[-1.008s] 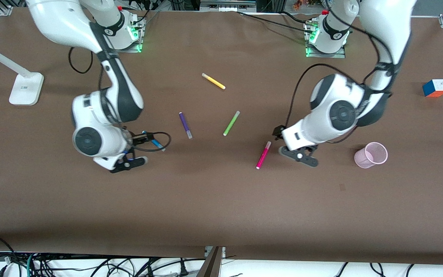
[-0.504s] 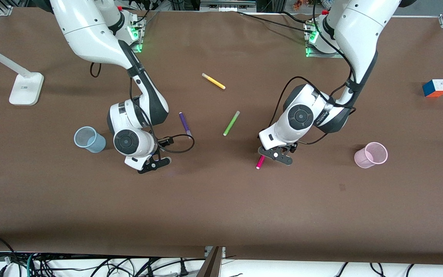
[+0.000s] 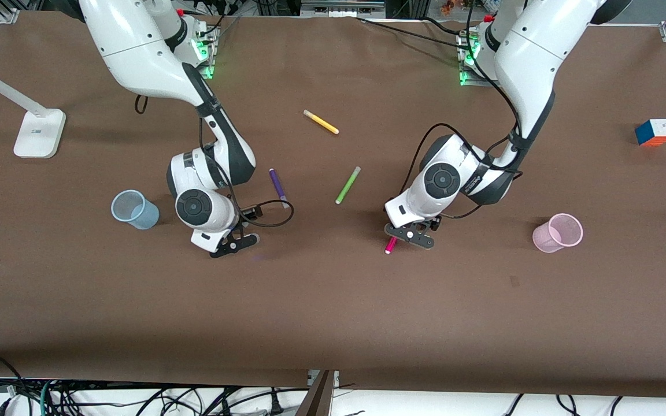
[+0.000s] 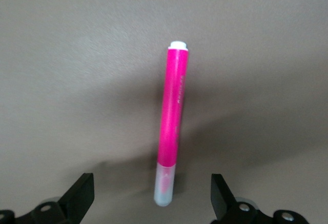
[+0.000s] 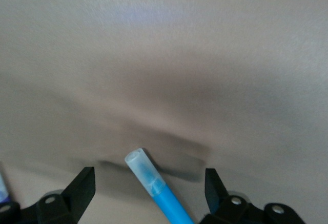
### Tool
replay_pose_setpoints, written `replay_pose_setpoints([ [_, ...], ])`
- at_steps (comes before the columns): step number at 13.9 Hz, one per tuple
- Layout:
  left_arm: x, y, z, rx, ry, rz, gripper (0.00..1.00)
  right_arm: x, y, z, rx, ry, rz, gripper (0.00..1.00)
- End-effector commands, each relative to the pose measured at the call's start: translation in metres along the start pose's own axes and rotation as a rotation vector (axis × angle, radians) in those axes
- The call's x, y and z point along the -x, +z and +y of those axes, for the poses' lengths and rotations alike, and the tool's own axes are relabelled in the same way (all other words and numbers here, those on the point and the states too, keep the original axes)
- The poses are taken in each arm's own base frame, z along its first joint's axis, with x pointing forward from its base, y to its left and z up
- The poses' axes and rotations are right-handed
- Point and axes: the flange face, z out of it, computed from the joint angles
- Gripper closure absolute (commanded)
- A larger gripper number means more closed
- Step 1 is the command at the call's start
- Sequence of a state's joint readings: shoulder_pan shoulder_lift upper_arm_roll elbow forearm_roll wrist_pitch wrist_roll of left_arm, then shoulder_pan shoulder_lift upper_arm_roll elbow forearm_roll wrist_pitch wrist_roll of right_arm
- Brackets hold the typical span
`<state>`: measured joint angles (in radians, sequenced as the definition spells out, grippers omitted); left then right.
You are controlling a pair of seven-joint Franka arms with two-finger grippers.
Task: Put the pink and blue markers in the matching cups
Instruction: 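Grasp the blue marker with the right gripper while the left gripper grasps the pink marker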
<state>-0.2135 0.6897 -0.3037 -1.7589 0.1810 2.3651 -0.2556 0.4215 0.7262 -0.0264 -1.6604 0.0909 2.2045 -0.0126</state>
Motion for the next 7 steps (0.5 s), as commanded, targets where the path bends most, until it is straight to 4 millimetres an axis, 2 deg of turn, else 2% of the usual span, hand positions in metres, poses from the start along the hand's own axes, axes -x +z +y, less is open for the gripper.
replay_pose_setpoints([
  [1, 0.002, 0.004, 0.01, -0.024, -0.011, 0.013, 0.16, 0.007, 0.001, -0.001, 0.006, -0.014, 0.008, 0.49],
  [2, 0.003, 0.005, 0.011, -0.041, -0.005, 0.017, 0.22, 0.007, 0.0, -0.001, 0.006, -0.014, 0.007, 0.63],
  [3, 0.007, 0.013, 0.012, -0.058, -0.011, 0.009, 0.32, 0.007, 0.0, 0.0, 0.007, -0.013, 0.006, 0.78],
  [5, 0.008, 0.014, 0.012, -0.073, -0.024, 0.012, 0.74, 0.007, -0.003, -0.001, 0.006, -0.013, 0.007, 1.0],
  [6, 0.008, 0.014, 0.013, -0.073, -0.033, 0.013, 0.92, 0.007, -0.005, -0.002, 0.006, -0.011, 0.01, 1.0],
  [7, 0.008, 0.014, 0.013, -0.073, -0.037, 0.013, 1.0, 0.007, -0.011, -0.003, 0.005, -0.012, 0.016, 1.0],
])
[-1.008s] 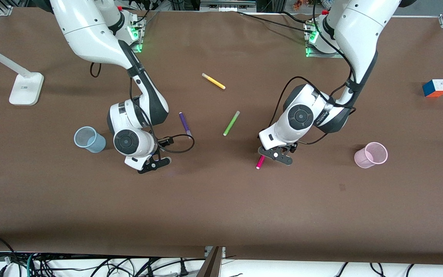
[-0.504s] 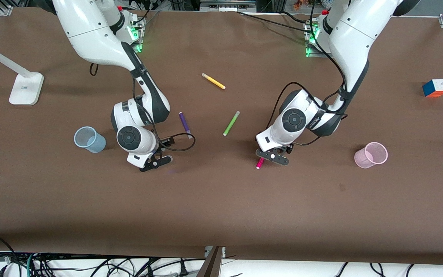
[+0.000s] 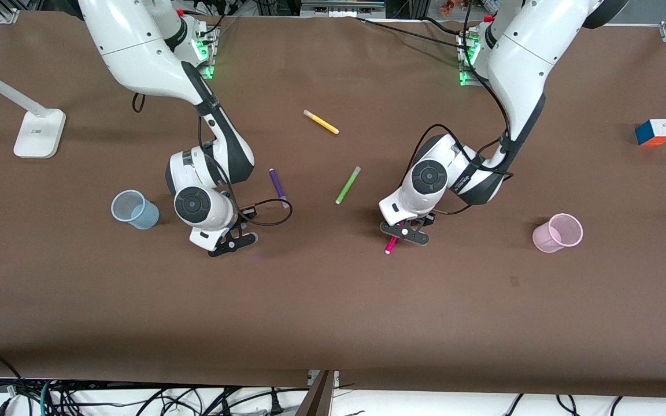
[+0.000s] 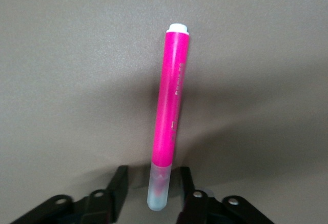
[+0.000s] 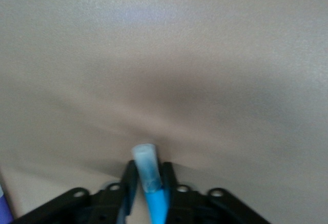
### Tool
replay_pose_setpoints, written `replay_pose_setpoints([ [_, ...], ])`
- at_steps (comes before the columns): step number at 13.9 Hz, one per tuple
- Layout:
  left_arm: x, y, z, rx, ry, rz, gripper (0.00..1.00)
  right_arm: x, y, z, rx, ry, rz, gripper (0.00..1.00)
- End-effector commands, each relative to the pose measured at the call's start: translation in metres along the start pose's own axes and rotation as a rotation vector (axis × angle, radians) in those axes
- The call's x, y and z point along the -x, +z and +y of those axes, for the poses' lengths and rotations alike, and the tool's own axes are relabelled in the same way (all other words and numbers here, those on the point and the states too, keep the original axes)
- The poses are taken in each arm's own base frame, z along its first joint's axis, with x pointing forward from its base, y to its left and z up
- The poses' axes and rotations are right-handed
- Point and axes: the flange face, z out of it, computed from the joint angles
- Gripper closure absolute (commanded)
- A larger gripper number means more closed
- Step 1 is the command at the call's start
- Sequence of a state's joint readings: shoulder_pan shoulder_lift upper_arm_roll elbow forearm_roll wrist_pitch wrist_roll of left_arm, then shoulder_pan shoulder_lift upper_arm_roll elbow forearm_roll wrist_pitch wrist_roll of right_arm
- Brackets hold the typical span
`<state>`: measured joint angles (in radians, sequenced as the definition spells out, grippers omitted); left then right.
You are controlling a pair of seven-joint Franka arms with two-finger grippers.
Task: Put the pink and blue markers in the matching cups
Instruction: 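Grasp the blue marker with the right gripper while the left gripper grasps the pink marker, then carry the blue marker to the blue cup while the left gripper carries pink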
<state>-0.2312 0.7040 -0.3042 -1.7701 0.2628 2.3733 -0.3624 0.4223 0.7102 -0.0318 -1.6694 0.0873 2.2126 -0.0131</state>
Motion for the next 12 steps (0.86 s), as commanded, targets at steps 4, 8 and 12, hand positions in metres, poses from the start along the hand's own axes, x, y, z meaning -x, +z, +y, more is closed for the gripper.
replay_pose_setpoints([
  [4, 0.001, -0.021, -0.006, -0.035, -0.036, 0.008, 1.0, 0.005, -0.057, 0.011, 0.001, -0.064, 0.046, 1.0],
  [8, 0.01, -0.111, -0.049, -0.049, -0.038, -0.098, 1.0, 0.013, -0.138, 0.077, 0.028, -0.274, 0.084, 1.0],
  [12, 0.025, -0.182, -0.12, -0.03, 0.102, -0.244, 1.0, 0.031, -0.193, 0.124, -0.006, -0.465, 0.032, 1.0],
])
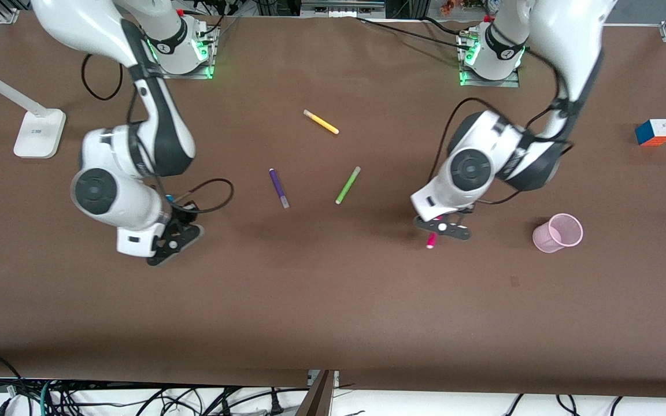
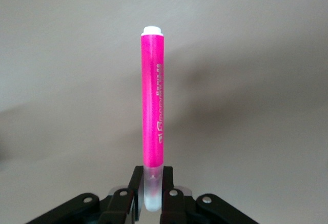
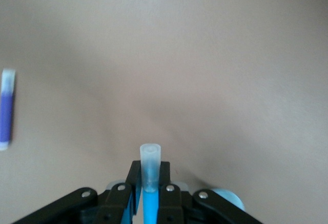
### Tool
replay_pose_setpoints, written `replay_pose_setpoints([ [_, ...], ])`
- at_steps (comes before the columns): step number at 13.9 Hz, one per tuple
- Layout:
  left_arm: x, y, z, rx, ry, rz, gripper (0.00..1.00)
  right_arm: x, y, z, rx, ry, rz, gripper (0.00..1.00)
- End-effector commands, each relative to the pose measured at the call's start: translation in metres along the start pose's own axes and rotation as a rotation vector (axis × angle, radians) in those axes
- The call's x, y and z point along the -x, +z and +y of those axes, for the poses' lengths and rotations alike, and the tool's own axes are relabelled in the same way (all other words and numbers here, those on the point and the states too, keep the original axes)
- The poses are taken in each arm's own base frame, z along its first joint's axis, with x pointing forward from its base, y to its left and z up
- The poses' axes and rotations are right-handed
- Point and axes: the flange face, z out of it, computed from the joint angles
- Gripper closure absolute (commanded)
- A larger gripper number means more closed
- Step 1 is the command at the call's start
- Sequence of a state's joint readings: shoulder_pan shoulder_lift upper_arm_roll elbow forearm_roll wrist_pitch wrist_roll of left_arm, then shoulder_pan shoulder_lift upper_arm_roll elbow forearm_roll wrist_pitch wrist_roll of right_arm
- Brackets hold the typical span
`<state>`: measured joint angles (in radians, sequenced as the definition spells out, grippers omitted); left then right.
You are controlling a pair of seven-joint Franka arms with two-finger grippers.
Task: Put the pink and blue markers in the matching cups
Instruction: 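Carry the blue marker to the blue cup while the left gripper carries pink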
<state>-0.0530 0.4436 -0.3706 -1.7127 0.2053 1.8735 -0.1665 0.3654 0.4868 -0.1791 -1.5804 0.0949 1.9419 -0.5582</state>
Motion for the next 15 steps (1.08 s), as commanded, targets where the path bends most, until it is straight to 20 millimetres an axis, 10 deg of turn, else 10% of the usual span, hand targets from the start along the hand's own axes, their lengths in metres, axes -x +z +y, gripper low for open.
replay_pose_setpoints([
  [1, 0.018, -0.038, -0.053, 0.037, 0.123, -0.101, 1.0, 0.016, -0.026, 0.017, -0.045, -0.153, -0.002, 1.0],
  [8, 0.05, -0.052, -0.237, -0.135, 0.321, -0.291, 1.0, 0.061, -0.029, 0.075, -0.19, -0.483, 0.178, 1.0],
  [15, 0.017, 0.015, -0.286, -0.372, 0.489, -0.508, 1.0, 0.116, 0.022, 0.136, -0.38, -0.768, 0.455, 1.0],
])
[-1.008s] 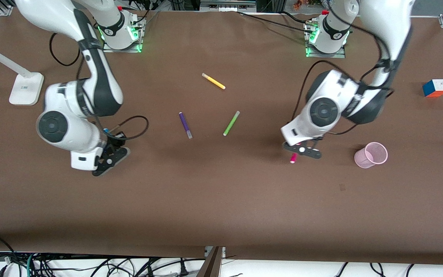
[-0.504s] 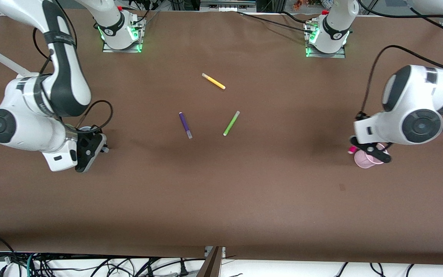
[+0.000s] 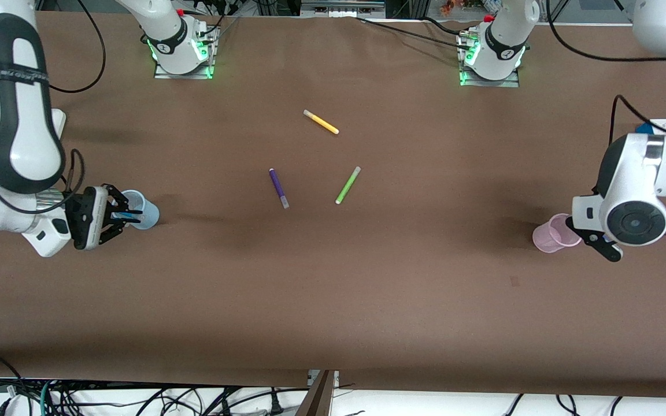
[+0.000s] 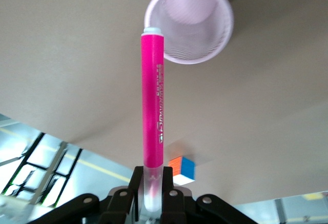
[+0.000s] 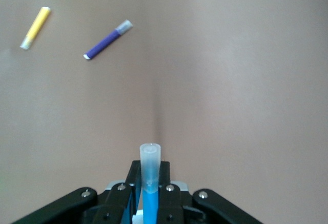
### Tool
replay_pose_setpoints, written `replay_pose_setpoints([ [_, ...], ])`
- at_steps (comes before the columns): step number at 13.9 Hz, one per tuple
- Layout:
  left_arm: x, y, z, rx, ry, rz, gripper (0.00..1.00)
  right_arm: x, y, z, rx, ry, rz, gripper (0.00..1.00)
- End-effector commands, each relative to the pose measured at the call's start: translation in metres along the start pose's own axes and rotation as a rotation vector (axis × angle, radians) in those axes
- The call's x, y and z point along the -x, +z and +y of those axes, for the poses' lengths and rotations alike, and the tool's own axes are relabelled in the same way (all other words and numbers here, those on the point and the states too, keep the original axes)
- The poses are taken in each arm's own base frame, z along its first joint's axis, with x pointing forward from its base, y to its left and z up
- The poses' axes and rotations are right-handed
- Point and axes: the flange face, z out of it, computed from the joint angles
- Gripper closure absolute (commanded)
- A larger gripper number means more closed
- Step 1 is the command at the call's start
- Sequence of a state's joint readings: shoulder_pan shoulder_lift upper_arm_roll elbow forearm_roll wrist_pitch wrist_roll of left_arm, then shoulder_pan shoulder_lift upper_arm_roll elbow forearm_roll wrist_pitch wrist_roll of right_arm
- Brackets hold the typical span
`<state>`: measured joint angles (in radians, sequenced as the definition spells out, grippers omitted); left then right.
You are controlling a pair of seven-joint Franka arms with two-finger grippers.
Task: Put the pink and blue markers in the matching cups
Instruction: 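Carry the blue marker to the blue cup while the left gripper carries pink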
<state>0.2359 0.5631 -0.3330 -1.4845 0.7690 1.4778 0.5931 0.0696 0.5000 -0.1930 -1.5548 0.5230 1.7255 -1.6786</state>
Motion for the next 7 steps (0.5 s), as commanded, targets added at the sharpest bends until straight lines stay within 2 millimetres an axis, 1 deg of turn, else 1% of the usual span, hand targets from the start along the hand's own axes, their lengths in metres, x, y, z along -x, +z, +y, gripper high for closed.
replay_pose_setpoints([
  [1, -0.022, 0.006, -0.007, -0.044, 0.047, -0.061, 1.0, 0.027, 0.01, 0.005, -0.038, -0.122, 0.111, 1.0],
  [4, -0.035, 0.02, -0.002, -0.032, 0.063, -0.082, 1.0, 0.041, 0.014, 0.003, -0.071, -0.167, 0.158, 1.0],
  [5, -0.042, 0.019, 0.003, -0.037, 0.072, -0.084, 1.0, 0.045, 0.018, 0.002, -0.091, -0.16, 0.173, 1.0],
  [7, -0.049, 0.027, 0.004, -0.042, 0.077, -0.102, 1.0, 0.046, 0.02, 0.0, -0.107, -0.17, 0.192, 1.0],
])
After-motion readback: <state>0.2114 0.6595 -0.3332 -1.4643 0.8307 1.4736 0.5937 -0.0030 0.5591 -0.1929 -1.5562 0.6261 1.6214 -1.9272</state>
